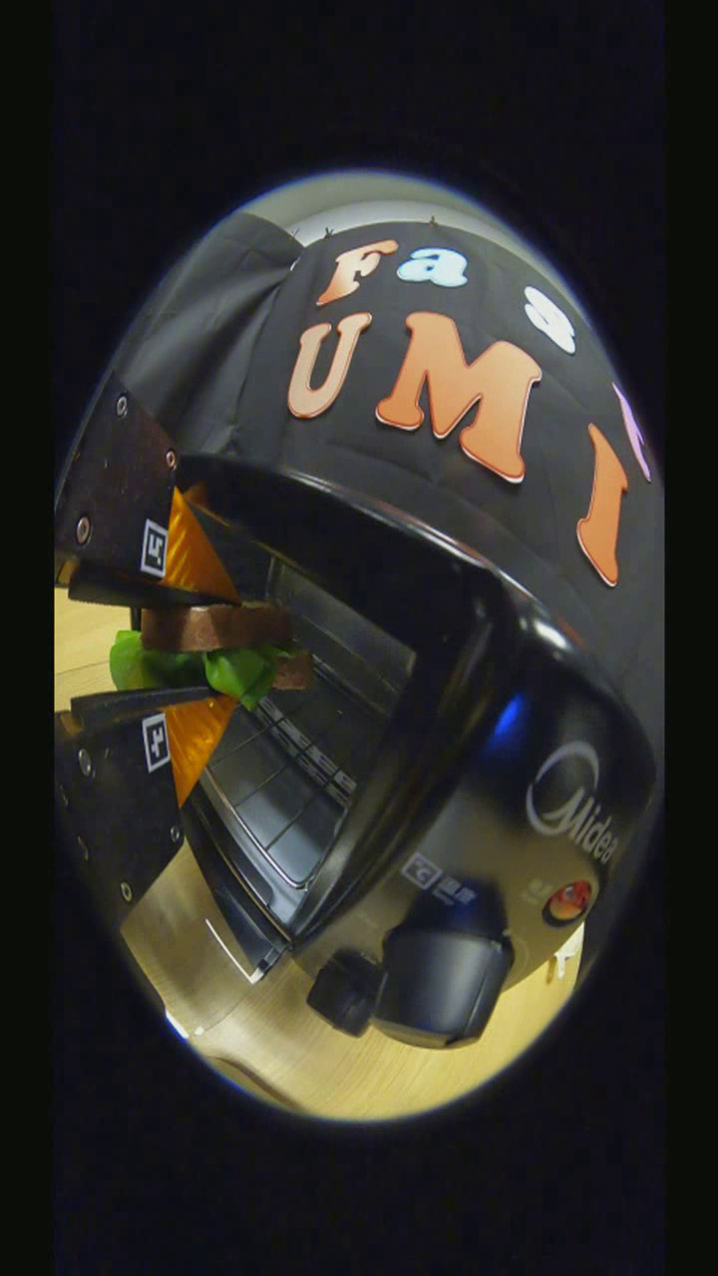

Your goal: Open the toaster oven, put the food inside, and close the toaster oven door.

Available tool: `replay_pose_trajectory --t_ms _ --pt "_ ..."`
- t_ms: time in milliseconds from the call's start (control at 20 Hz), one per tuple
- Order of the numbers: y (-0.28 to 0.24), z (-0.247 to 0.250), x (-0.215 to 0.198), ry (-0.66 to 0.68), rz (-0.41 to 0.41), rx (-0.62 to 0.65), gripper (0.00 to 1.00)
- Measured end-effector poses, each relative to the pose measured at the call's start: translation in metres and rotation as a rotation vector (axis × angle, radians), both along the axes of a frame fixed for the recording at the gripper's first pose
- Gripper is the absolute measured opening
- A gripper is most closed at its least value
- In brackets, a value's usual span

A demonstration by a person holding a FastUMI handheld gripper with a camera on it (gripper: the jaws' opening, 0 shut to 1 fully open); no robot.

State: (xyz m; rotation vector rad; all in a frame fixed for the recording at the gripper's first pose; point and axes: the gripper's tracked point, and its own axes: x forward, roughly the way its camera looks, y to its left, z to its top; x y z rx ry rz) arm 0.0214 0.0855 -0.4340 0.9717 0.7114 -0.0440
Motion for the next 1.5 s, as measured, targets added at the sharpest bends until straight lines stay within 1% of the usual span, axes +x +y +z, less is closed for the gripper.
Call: replay_pose_trajectory --t_ms 50,100,150,200,250,300,400,650,800,950,1100,1250,1400,1500 --pt "-0.004 -0.002 0.003 -0.004 -0.021 -0.037 0.38" --pt "-0.003 -0.002 -0.004 0.015 -0.028 -0.066 0.45" --pt "-0.002 -0.002 -0.003 0.016 -0.004 -0.071 0.52" --pt "0.007 -0.003 -0.011 0.035 0.036 -0.072 0.59" --pt "0.013 0.002 -0.019 0.044 0.078 -0.058 0.62" --pt "0.015 0.011 -0.029 0.045 0.112 -0.058 0.73" --pt "0.010 0.012 -0.042 0.048 0.166 -0.108 0.97" --pt "-0.008 0.027 -0.080 0.058 0.263 -0.170 0.97" --pt "-0.005 0.030 -0.109 0.075 0.369 -0.241 0.97" --pt "-0.006 0.015 -0.133 0.113 0.462 -0.362 0.98" --pt "0.005 0.013 -0.157 0.134 0.543 -0.411 0.98" --pt "0.010 0.020 -0.176 0.123 0.593 -0.454 0.98" --pt "0.000 0.019 -0.195 0.159 0.628 -0.507 0.98" --pt "-0.011 0.011 -0.206 0.192 0.657 -0.575 0.98"
